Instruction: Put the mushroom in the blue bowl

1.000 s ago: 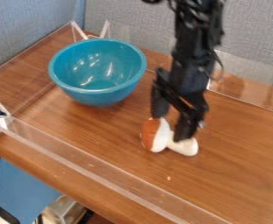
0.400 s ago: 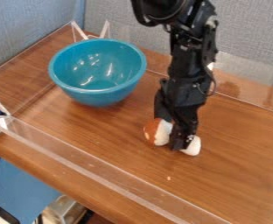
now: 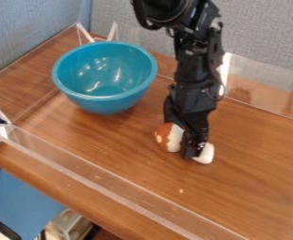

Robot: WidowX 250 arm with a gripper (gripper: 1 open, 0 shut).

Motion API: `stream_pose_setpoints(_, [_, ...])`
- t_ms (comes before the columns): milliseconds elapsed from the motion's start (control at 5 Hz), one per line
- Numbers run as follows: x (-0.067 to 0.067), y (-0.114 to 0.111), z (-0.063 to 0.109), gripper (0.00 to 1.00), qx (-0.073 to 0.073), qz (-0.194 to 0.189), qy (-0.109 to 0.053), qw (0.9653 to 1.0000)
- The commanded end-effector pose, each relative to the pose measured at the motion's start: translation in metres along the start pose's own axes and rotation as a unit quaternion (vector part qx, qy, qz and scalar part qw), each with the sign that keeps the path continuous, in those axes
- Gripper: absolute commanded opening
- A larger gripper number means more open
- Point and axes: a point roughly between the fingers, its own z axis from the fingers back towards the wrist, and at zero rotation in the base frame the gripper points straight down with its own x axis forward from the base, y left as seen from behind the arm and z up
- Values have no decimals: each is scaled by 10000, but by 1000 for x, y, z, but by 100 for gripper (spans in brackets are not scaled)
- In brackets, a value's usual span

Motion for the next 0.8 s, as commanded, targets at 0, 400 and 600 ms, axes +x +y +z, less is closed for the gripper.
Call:
stream_pose_setpoints(0, [-6,5,-8,100,-139,377,70,9992])
stream_pose_setpoints(400, [-3,-5,-10,100,-260,884,42,9957])
stream_pose_setpoints(600, [-4,-20,-11,100,-293,1109,39,9934])
